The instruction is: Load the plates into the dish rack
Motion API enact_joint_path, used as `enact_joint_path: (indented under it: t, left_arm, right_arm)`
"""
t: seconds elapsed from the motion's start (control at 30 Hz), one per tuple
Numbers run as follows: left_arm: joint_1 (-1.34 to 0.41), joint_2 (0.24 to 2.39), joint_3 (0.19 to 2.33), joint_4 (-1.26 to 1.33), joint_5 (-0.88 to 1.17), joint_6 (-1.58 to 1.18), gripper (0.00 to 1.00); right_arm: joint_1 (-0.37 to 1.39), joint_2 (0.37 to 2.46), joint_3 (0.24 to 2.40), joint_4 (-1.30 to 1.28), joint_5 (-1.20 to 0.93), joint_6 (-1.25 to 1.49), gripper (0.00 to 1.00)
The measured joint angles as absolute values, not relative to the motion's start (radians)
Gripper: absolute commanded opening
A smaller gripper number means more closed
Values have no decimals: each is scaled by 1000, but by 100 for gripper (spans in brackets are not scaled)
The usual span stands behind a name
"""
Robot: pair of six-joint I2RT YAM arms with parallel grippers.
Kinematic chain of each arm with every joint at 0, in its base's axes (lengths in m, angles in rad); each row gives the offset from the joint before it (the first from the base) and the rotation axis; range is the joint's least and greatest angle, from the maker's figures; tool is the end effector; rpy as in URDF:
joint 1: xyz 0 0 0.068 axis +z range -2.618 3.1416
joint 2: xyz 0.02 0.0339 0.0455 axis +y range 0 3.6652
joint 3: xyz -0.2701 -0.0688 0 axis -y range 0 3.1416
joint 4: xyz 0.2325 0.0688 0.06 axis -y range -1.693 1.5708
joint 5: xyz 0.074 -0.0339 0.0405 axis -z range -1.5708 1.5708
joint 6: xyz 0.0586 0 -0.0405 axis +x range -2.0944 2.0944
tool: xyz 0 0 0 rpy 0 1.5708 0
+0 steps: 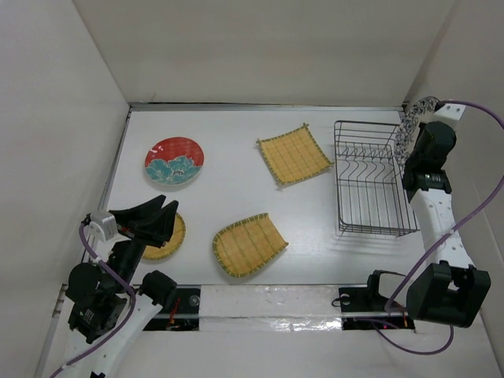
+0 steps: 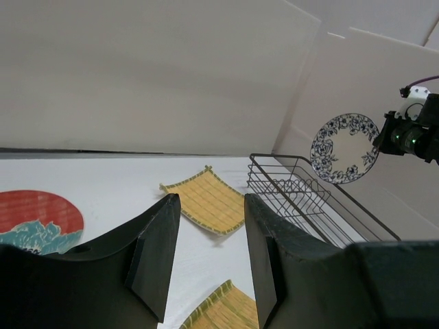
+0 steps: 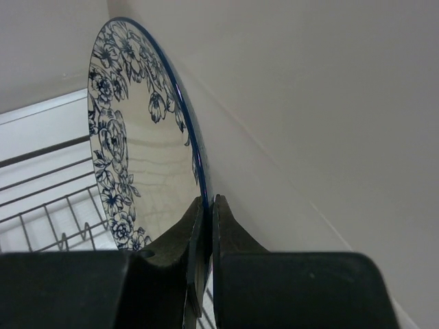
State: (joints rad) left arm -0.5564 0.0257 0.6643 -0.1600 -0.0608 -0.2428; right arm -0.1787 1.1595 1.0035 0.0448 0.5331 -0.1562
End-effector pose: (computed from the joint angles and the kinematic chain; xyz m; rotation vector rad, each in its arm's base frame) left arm 0.0176 -0.0068 0.3682 0.1192 1.1114 -0.6834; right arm 0.2650 -0.0781 0.3704 0.4256 1.6611 -0.6968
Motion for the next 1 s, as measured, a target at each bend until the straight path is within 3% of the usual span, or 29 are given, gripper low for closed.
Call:
enact_joint_path:
  t: [1.0]
  left_arm:
    - [-568, 20, 664, -165, -88, -245, 39]
  right_arm:
    - [-185, 1238, 976, 57, 461, -345, 0]
